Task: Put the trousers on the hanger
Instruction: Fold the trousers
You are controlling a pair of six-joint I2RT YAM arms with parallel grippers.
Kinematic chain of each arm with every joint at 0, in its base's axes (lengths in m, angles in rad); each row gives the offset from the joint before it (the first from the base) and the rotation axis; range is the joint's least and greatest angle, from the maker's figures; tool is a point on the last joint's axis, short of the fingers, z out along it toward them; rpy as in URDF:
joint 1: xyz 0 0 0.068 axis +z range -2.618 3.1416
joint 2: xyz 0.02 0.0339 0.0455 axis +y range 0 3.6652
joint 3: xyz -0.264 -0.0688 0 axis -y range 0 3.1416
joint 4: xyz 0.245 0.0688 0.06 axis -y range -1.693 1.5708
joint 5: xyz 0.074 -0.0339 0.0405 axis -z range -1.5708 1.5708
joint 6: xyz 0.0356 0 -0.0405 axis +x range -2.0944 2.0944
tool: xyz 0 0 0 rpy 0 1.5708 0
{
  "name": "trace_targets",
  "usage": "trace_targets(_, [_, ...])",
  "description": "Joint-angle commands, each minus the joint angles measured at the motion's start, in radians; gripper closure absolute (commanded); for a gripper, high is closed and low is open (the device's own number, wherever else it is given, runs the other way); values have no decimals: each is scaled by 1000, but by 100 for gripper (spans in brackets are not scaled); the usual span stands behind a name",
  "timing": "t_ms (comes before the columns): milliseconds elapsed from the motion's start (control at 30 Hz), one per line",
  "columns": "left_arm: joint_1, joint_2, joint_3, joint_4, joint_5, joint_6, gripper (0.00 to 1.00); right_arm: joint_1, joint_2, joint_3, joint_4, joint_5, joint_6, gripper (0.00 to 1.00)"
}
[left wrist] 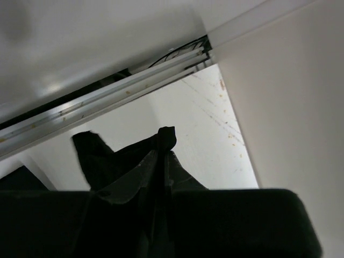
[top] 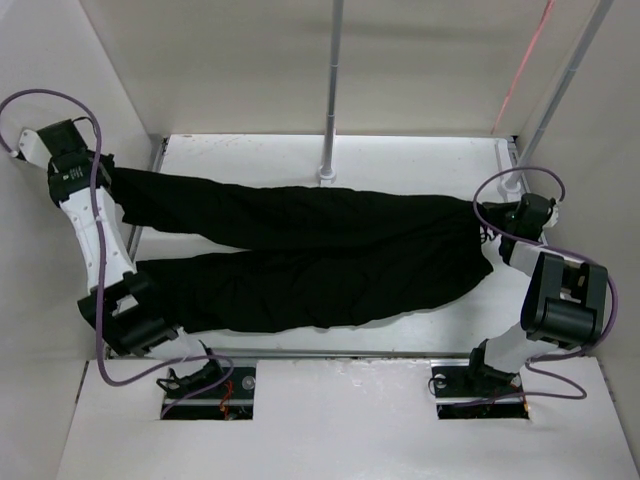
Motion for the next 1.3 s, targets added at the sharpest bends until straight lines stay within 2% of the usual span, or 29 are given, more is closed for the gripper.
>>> trace_targets(0, [16,-89,3,24,5,-27,94,-35,-35,-6,83,9,38,100])
trace_targets(100, [13,-174,-87,33,7,-55,94,-59,-53,-51,102,6,64,100])
trace_targets(267, [70,-289,-242,36,4,-93,94,-81,-69,-115,171,-32,121,100])
trace_targets(333, [70,-295,-238,1,-10,-92,95,-93,-81,-120,162,-55,126,100])
trace_targets(433, [84,-294,-146,-108,-54,-89,95,-108,-121,-117,123,-54,115,100])
trace_targets(533, [62,-341,-110,-119,-82,-90,96,-105,-150,-134,135,-48,127,100])
trace_targets(667, [61,-383,-257,-50,-76,-90,95,-104,-176,-210,211,-49,146,100])
trace_targets(800, [114,-412,-435,16,-79,-127,95,-104,-205,-292,229,-42,142,100])
trace_targets(933, [148,-395,-460,1,-105,-150,96,-99,-256,-309,208,-26,138,100])
trace_targets(1033, [131,-427,-437,25,-102,-196,97,-105,-320,-318,201,-23,150,100])
trace_targets(1133, [101,-533,-469,67,-104,-286,97,-105,-407,-348,212,-19,182,100])
trace_targets(1267, [79,-628,-471,-16,-186,-307,98,-148,-564,-413,189,-34,193,100])
